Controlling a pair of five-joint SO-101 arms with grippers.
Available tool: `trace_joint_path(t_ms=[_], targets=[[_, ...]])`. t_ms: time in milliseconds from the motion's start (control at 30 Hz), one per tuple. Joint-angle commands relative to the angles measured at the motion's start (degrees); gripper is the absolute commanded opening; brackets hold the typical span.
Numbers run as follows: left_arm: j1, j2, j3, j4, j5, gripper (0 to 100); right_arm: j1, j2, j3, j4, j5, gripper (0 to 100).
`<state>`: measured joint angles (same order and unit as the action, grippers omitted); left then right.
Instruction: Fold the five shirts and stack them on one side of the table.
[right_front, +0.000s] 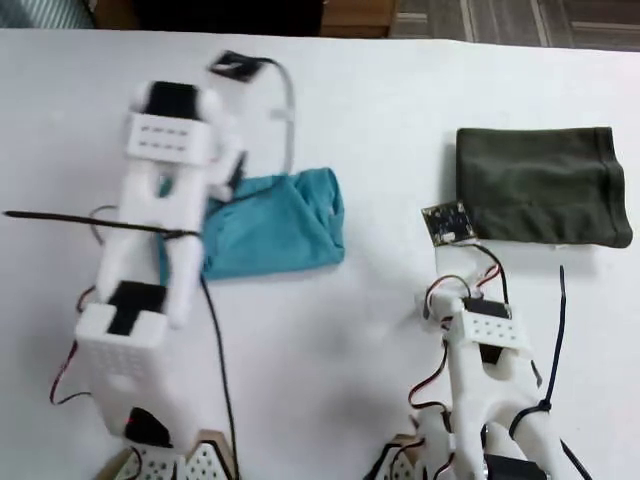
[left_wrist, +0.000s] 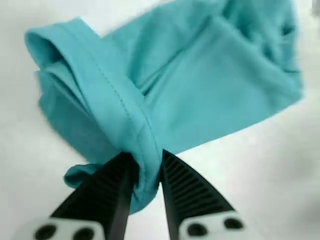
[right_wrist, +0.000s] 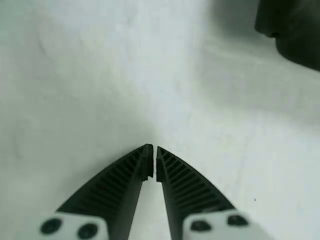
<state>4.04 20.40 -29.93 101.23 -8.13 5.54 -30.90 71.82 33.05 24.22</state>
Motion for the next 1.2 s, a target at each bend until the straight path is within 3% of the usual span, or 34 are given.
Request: trace_joint_path(t_ms=[0, 300, 533, 700, 800, 1033, 1167], targets=[[6.95, -3.69, -2.59, -1.85, 2.11, 2, 0.04, -1.98, -0.18, -1.01, -0.35, 2.1], [13.19, -3.69, 2.95, -15.21, 2.11, 2, 0.04, -1.98, -0.18, -1.01, -0.35, 2.1], [12.84, -3.69, 6.64, -18.11, 2.20, 3, -0.13, -1.98, -0.18, -1.01, -0.35, 2.1], [12.57, -3.87, 6.20, -17.32, 2.11, 17, -0.22, -1.98, -0.18, -1.01, -0.35, 2.1], [10.81, -4.31, 6.11, -16.79, 2.02, 23, -0.22, -1.98, -0.18, -1.01, -0.35, 2.1], [1.49, -4.31, -4.00, -11.08, 1.93, 21, -0.22, -1.98, -0.18, -1.01, -0.35, 2.1], [-6.24, -3.69, -6.55, -6.24, -0.53, 9, -0.22, -1.98, -0.18, -1.01, -0.35, 2.1]])
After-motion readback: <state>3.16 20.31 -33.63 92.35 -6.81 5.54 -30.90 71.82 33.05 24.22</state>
